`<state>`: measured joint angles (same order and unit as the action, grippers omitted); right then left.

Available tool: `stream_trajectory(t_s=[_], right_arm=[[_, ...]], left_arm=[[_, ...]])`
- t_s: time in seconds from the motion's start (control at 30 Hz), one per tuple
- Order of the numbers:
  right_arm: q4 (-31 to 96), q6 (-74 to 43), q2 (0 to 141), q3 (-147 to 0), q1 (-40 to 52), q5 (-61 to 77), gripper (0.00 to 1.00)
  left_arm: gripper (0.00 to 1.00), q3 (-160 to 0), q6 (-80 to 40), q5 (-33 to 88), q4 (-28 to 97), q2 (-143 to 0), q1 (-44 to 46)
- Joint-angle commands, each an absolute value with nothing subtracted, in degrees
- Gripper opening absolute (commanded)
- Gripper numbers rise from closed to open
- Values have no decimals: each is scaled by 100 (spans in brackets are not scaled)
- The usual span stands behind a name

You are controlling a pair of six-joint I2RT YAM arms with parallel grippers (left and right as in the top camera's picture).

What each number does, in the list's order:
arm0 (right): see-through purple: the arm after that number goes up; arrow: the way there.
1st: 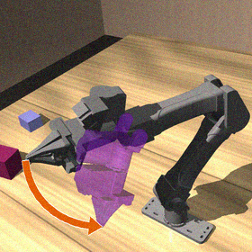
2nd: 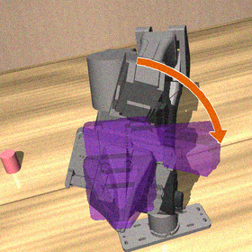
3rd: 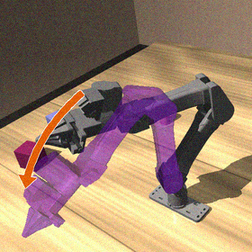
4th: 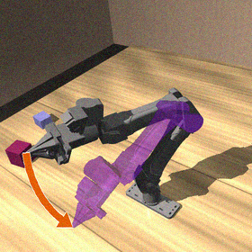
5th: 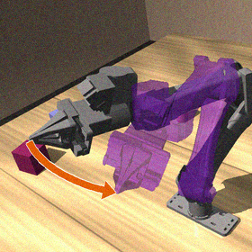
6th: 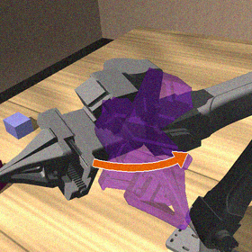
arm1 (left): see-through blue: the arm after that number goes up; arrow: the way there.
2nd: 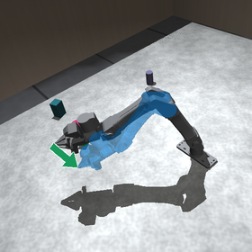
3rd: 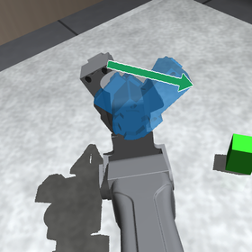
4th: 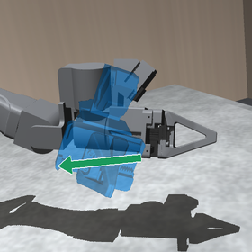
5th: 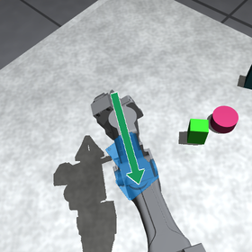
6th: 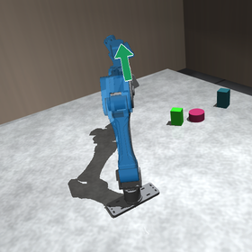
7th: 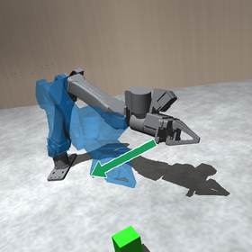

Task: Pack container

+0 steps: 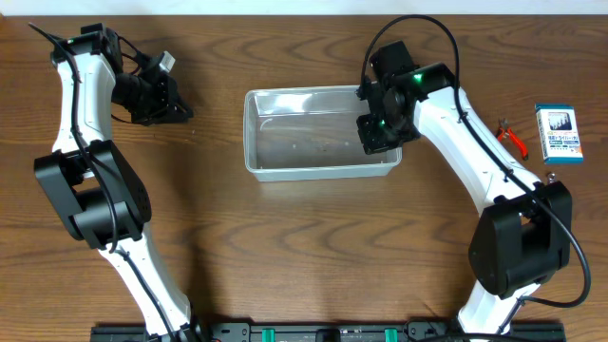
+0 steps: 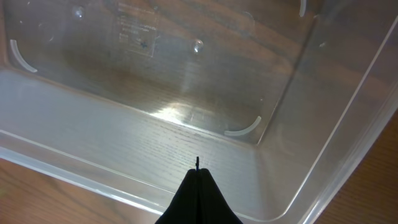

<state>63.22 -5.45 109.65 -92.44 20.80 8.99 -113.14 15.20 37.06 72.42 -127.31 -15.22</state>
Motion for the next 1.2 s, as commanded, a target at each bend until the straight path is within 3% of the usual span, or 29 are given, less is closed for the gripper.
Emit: stream_trajectory(t_s=[0.0,1.17], right_arm=[[6322,-593,10866,-9212,2108,923,1],[6576,-598,10875,-8764,2108,928,1]], left_arm=[[6,-11434,1533,3640,7282,-12558,-1546],[6,-11434,1531,3640,7301,-12558,-1546]])
